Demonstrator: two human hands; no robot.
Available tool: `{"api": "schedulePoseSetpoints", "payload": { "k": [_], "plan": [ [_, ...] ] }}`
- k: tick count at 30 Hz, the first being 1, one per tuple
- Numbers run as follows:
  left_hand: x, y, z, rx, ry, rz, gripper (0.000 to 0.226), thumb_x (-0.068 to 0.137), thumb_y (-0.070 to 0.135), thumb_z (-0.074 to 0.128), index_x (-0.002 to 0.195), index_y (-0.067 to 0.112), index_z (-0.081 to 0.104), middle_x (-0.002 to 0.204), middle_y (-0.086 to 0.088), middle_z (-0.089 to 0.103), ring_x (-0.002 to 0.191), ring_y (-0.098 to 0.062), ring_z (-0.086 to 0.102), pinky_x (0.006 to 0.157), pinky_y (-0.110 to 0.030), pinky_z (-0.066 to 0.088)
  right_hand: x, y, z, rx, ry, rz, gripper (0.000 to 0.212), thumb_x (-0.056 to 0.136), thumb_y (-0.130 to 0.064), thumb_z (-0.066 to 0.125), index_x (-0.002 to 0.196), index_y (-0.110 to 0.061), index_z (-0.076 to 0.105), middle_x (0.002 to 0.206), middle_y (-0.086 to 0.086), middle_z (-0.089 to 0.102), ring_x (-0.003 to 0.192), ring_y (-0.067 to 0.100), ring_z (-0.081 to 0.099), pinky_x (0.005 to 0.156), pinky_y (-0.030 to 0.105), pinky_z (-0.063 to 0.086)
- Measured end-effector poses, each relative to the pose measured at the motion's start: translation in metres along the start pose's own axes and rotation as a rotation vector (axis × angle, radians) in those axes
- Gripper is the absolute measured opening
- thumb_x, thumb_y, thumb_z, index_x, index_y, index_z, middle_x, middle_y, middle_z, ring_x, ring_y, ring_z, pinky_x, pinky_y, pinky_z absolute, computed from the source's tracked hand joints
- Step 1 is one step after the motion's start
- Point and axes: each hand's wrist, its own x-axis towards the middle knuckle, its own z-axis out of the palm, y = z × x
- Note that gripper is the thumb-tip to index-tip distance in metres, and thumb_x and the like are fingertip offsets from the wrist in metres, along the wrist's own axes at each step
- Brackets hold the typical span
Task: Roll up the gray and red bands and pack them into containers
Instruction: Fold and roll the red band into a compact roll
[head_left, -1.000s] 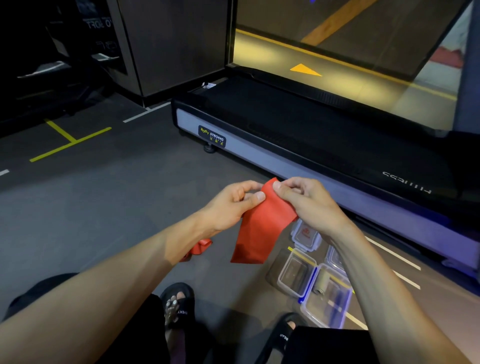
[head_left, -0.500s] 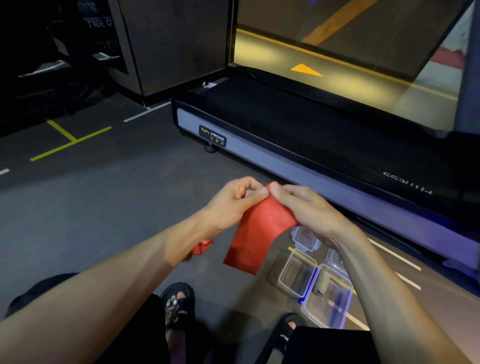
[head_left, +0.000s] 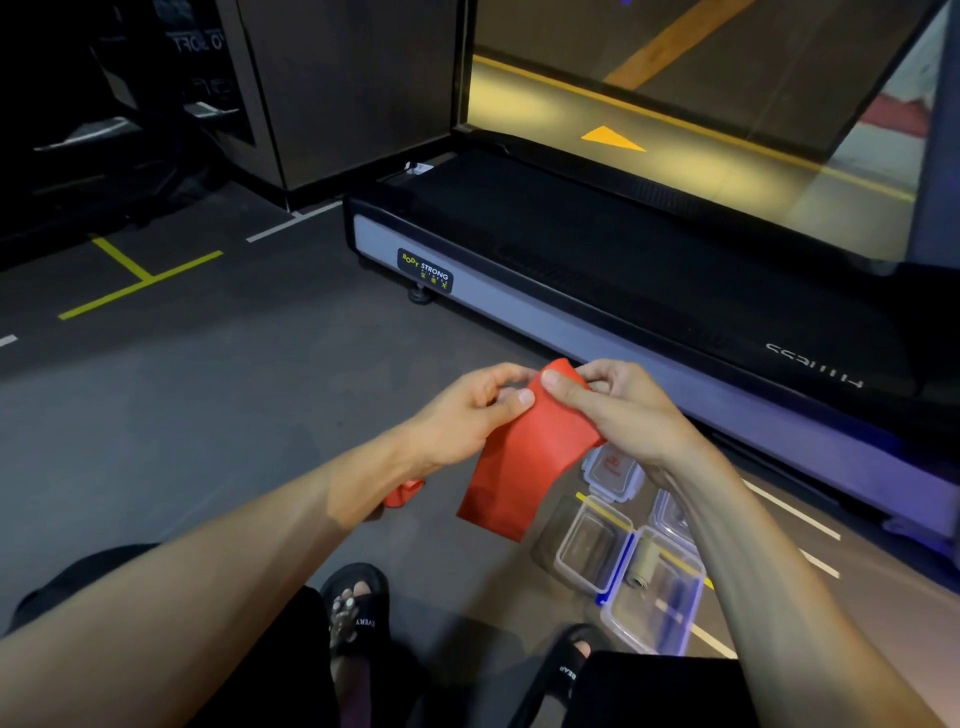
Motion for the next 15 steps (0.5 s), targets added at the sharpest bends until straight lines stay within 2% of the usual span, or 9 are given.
{"api": "schedulePoseSetpoints", "payload": {
  "k": [3, 5, 6, 9, 11, 13, 15],
  "plan": [
    [0.0021, 0.0003, -0.0009, -0.002, 0.022, 0.019, 0.037, 0.099, 0.026, 0.055, 0.134, 0.014, 0.056, 0.109, -0.022, 0.073, 0.098, -0.027, 0.068, 0.092, -0.042, 0.055, -0.0008, -0.0011, 0.0008, -0.032, -0.013, -0.027, 0.045, 0.091, -0.053, 0.069, 0.100, -0.009, 0.071, 0.069, -0.005, 0.070, 0.064, 0.009, 0.065, 0.064, 0.029, 0.049],
    [0.0032, -0.0004, -0.0022, -0.013, 0.011, 0.029, 0.040, 0.101, 0.023, 0.054, 0.139, 0.012, 0.053, 0.112, -0.035, 0.067, 0.098, -0.031, 0.065, 0.090, -0.040, 0.054, -0.0014, -0.0019, 0.0005, -0.079, -0.021, -0.061, 0.047, 0.095, -0.056, 0.064, 0.095, -0.009, 0.073, 0.071, 0.000, 0.068, 0.066, 0.013, 0.063, 0.067, 0.033, 0.048],
    [0.0033, -0.0003, -0.0026, -0.012, 0.005, 0.038, 0.038, 0.104, 0.020, 0.053, 0.141, 0.012, 0.052, 0.111, -0.035, 0.067, 0.098, -0.029, 0.065, 0.088, -0.036, 0.056, -0.0012, -0.0016, 0.0003, -0.102, -0.025, -0.074, 0.051, 0.096, -0.058, 0.061, 0.093, -0.009, 0.073, 0.070, 0.001, 0.067, 0.066, 0.014, 0.062, 0.068, 0.036, 0.048],
    [0.0026, 0.0027, -0.0018, 0.010, -0.020, 0.061, 0.033, 0.107, 0.014, 0.048, 0.139, 0.013, 0.055, 0.112, -0.013, 0.072, 0.100, -0.018, 0.068, 0.086, -0.028, 0.056, -0.0015, -0.0008, 0.0000, -0.156, -0.074, -0.097, 0.067, 0.095, -0.069, 0.048, 0.094, -0.007, 0.073, 0.070, 0.007, 0.064, 0.066, 0.017, 0.059, 0.072, 0.041, 0.046],
    [0.0031, 0.0035, -0.0022, 0.063, -0.009, 0.067, 0.027, 0.107, 0.018, 0.050, 0.130, 0.010, 0.061, 0.106, -0.001, 0.073, 0.095, -0.010, 0.067, 0.083, -0.024, 0.053, -0.0015, 0.0006, 0.0002, -0.149, -0.110, -0.079, 0.073, 0.096, -0.071, 0.040, 0.099, -0.006, 0.074, 0.074, 0.015, 0.065, 0.069, 0.020, 0.060, 0.076, 0.042, 0.048],
    [0.0025, 0.0054, -0.0016, 0.094, 0.029, 0.048, 0.022, 0.106, 0.021, 0.052, 0.119, 0.008, 0.064, 0.092, 0.003, 0.071, 0.082, -0.005, 0.065, 0.074, -0.021, 0.052, -0.0036, 0.0001, 0.0005, -0.091, -0.153, -0.019, 0.071, 0.101, -0.067, 0.040, 0.104, -0.005, 0.074, 0.077, 0.014, 0.065, 0.070, 0.019, 0.061, 0.075, 0.040, 0.051],
    [0.0027, 0.0038, -0.0008, 0.101, 0.054, 0.041, 0.018, 0.103, 0.023, 0.057, 0.112, 0.009, 0.064, 0.083, 0.000, 0.069, 0.075, -0.007, 0.064, 0.069, -0.022, 0.051, -0.0068, -0.0007, 0.0037, -0.062, -0.226, 0.001, 0.060, 0.098, -0.065, 0.051, 0.110, -0.013, 0.076, 0.090, 0.013, 0.074, 0.080, 0.022, 0.069, 0.080, 0.040, 0.056]
  ]
}}
